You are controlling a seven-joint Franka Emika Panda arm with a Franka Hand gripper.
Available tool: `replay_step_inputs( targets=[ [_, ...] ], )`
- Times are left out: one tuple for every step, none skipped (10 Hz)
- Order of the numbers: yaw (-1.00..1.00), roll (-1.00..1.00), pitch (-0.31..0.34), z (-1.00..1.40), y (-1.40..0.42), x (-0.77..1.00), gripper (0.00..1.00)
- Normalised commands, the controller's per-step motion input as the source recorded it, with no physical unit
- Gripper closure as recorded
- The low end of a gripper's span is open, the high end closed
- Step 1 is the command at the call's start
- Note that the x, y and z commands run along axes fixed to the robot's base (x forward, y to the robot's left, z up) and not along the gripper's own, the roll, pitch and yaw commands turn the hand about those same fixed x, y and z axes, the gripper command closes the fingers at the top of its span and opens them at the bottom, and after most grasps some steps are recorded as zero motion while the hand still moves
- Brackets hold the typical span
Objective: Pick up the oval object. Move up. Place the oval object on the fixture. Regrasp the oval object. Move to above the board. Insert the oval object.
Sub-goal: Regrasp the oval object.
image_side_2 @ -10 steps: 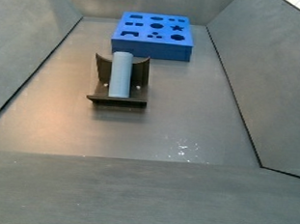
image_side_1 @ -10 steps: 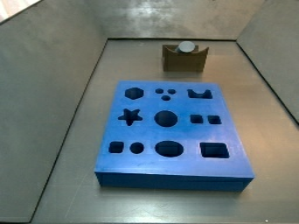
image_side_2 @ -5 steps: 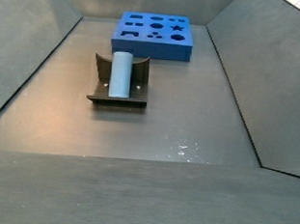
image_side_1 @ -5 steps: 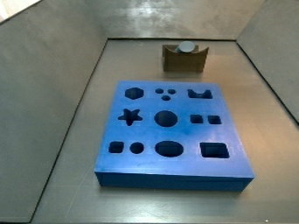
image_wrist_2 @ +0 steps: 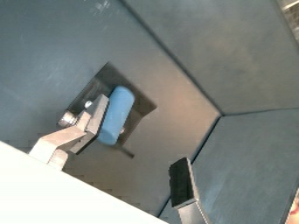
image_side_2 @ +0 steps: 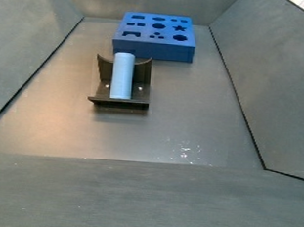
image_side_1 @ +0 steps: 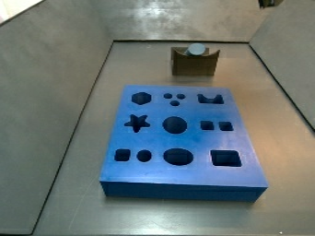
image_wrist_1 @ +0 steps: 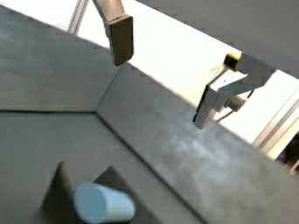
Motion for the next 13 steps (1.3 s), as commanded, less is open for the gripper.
replay_step_inputs(
  targets=[
    [0.18, 0.6, 0.15, -0.02, -0.05, 0.1, 0.0],
    [0.2, 0.36, 0.118, -0.02, -0.04, 0.1, 0.0],
    [0.2, 0.25, 0.088, -0.01, -0.03, 0.1, 0.0],
    [0.14, 0.25, 0.058, -1.0, 0.07, 0.03, 0.0],
    [0.14, 0.24, 0.042, -1.0, 0.07, 0.04, 0.0],
    [0.13, 0.22, 0.018, -1.0, 0.06, 0.04, 0.0],
    [0.12, 0.16, -0.001, -1.0, 0.06, 0.06, 0.0],
    [0.1, 0.11, -0.019, -1.0, 0.05, 0.07, 0.0],
    [0.1, 0.1, -0.029, -1.0, 0.05, 0.08, 0.0],
    [0.08, 0.08, -0.049, -1.0, 0.04, 0.09, 0.0],
    [0.07, 0.07, -0.057, -1.0, 0.04, 0.1, 0.0],
    [0.05, 0.06, -0.066, -1.0, 0.03, 0.11, 0.0],
    [0.04, 0.05, -0.065, -1.0, 0.03, 0.11, 0.0]
  ],
)
